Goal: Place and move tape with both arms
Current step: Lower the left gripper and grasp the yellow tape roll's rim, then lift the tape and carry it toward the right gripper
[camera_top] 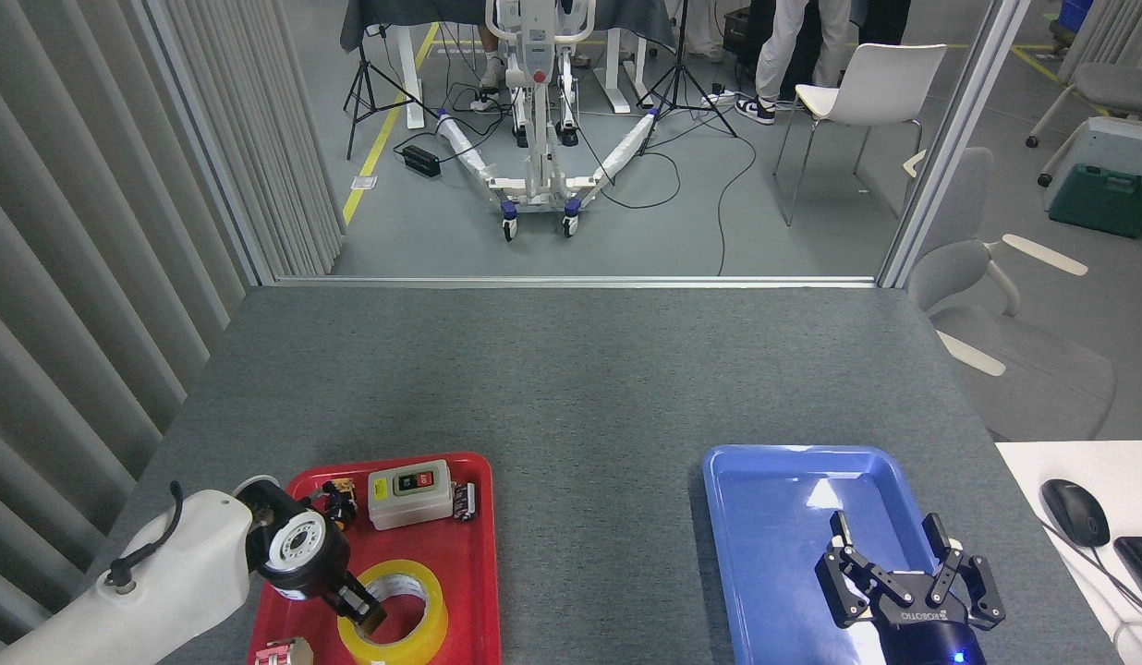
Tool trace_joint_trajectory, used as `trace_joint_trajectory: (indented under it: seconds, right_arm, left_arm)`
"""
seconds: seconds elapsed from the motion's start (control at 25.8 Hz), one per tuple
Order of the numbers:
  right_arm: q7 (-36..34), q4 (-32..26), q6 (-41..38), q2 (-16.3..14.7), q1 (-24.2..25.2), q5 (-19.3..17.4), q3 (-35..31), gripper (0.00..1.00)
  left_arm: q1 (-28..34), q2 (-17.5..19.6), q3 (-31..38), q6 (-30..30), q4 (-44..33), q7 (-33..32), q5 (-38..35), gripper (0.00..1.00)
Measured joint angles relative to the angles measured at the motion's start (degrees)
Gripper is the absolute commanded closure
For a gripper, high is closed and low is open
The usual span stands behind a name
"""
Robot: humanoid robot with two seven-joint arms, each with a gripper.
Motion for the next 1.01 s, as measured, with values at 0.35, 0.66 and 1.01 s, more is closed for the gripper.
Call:
trace_joint_trajectory:
  seconds: [0.35,0.66,1.01]
  right_arm:
    - [0.0,0.1,0.1,-0.2,-0.1,0.0,0.0,0.00]
    - [0.0,0.1,0.1,-0.2,-0.1,0.0,0.0,0.00]
    - [0.0,0.2,0.2,-0.3,-0.4,0.0,-0.2,0.00]
  left_arm:
    - [0.2,-2.3,0.9,-1.1,1.6,0.2,1.0,1.00]
    - [0.3,-2.6,6.5,-9.4,1.1,0.0,3.7,1.00]
    - [1.7,-9.3,24.1,-32.2,2.3,3.9,14.3,1.00]
